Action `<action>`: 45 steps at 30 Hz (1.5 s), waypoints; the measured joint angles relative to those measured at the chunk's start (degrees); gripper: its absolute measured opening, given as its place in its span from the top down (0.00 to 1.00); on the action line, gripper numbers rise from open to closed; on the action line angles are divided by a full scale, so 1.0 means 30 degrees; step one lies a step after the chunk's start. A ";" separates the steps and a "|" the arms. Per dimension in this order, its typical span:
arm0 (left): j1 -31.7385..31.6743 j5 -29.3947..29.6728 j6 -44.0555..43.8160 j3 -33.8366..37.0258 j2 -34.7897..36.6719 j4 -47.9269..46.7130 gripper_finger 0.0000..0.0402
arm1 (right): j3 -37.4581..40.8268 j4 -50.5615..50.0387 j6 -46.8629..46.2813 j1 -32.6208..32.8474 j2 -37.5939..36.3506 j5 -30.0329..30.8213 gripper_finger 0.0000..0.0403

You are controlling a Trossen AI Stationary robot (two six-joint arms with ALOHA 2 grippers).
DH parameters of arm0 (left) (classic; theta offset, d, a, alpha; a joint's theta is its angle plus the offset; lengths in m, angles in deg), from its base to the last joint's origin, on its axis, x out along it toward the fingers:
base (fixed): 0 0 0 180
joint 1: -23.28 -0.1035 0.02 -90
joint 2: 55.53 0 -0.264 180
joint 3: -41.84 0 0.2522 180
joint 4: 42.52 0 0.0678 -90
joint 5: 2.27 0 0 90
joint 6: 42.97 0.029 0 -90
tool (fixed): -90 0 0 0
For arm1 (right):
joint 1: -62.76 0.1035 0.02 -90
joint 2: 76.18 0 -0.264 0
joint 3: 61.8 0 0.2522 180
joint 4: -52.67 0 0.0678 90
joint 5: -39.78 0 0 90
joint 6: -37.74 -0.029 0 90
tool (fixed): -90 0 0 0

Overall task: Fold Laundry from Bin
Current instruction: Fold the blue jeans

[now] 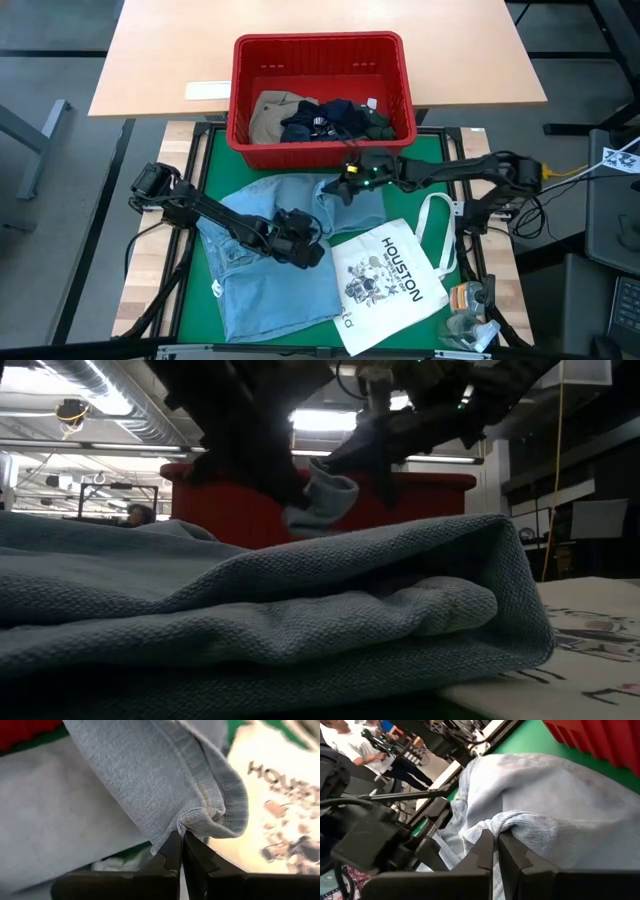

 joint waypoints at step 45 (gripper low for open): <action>0.0625 -0.6195 0.2268 0.0029 0.1480 -0.2236 0.73 | 0.0007 0.5089 -0.0554 -0.0307 0.2823 0.1224 0.58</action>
